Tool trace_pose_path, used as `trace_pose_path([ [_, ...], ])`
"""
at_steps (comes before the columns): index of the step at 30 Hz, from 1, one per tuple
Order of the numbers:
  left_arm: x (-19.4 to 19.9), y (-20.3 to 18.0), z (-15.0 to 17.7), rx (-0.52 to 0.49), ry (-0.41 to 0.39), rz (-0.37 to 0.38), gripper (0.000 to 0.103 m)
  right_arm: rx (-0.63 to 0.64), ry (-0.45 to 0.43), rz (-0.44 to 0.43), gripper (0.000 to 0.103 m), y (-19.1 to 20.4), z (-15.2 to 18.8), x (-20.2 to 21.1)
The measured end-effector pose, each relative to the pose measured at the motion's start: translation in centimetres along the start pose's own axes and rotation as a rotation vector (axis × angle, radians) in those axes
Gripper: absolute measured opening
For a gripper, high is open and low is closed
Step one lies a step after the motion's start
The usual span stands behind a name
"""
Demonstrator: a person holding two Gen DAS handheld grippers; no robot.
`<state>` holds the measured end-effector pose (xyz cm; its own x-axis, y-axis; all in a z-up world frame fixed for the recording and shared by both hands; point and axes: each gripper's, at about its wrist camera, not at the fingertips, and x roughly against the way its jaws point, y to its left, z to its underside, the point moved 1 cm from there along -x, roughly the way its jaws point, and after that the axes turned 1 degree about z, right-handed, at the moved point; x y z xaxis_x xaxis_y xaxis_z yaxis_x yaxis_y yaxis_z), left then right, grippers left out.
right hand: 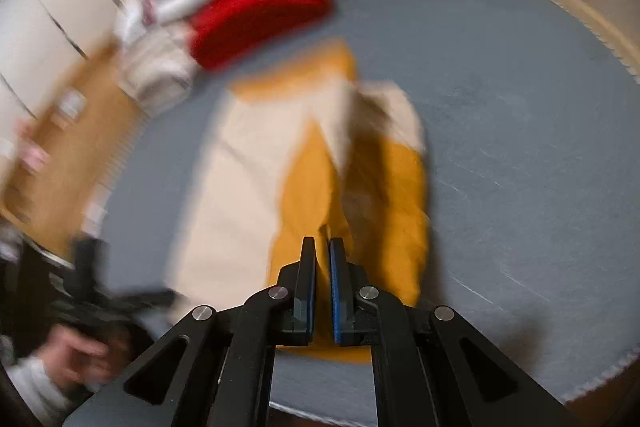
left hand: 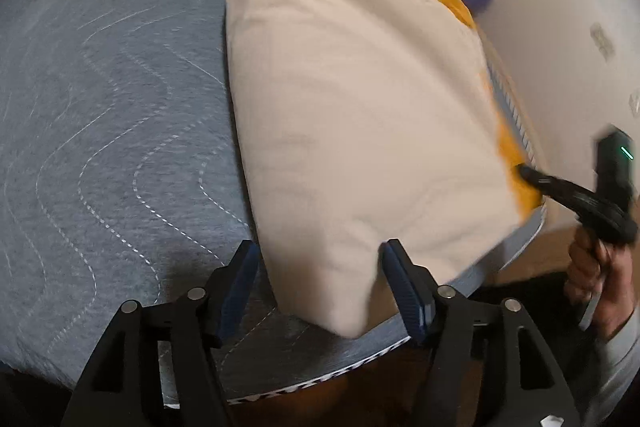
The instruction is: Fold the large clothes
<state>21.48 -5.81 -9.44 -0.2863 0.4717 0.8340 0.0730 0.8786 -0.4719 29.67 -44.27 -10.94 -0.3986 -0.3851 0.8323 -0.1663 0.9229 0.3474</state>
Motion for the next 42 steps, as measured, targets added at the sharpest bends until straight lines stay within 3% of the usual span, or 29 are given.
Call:
trace_pose_path([
  [2,-0.7,-0.9,0.0,-0.042,0.014,-0.023,0.064,-0.089,0.197,0.085,0.006,-2.5,1.9,-4.3],
  [3,-0.3,-1.2,-0.1,-0.05,0.008,-0.023,0.062,-0.106,0.228,0.097,0.006,-2.8,2.2,-5.2],
  [7,0.5,-1.6,-0.3,-0.072,-0.015,-0.002,0.06,0.018,0.219,0.177,0.006,-1.4,1.9,-6.4],
  [11,-2.3,0.0,1.5,-0.061,0.098,-0.047,0.061,0.017,0.256,0.196,0.006,-1.6,2.1,-7.4],
  [14,-2.7,-0.2,1.3,-0.052,0.102,-0.04,0.062,0.079,0.296,0.256,0.006,-0.7,2.4,-8.8],
  [19,-1.6,-1.0,1.5,-0.071,0.104,-0.02,0.061,0.107,0.297,0.284,0.006,0.0,2.2,-8.9],
  [23,1.0,-0.8,1.2,-0.099,0.029,-0.005,0.054,0.11,0.276,0.28,0.007,0.4,1.8,-8.5],
  [24,1.1,-0.7,1.1,-0.101,0.017,-0.005,0.049,0.118,0.272,0.283,0.007,-0.3,2.1,-8.0],
  [25,1.3,-0.5,0.9,-0.097,0.006,0.0,0.036,0.124,0.269,0.287,0.007,-0.3,2.4,-7.8],
  [26,1.1,-0.2,0.7,-0.091,0.014,0.01,0.033,0.124,0.268,0.288,0.007,-0.3,2.4,-7.8],
  [29,-0.3,0.3,0.5,-0.11,0.045,-0.019,0.031,0.121,0.268,0.288,0.007,-0.2,2.6,-8.0],
  [34,0.5,-0.2,0.2,-0.1,0.026,-0.013,0.032,0.137,0.264,0.304,0.007,0.3,3.2,-8.4],
  [39,2.2,-0.8,0.1,-0.139,-0.033,0.015,0.021,0.133,0.186,0.314,0.016,0.9,3.0,-6.6],
  [42,1.1,-1.4,0.6,-0.194,0.013,-0.021,0.02,0.151,0.151,0.317,0.018,1.1,3.2,-5.4],
])
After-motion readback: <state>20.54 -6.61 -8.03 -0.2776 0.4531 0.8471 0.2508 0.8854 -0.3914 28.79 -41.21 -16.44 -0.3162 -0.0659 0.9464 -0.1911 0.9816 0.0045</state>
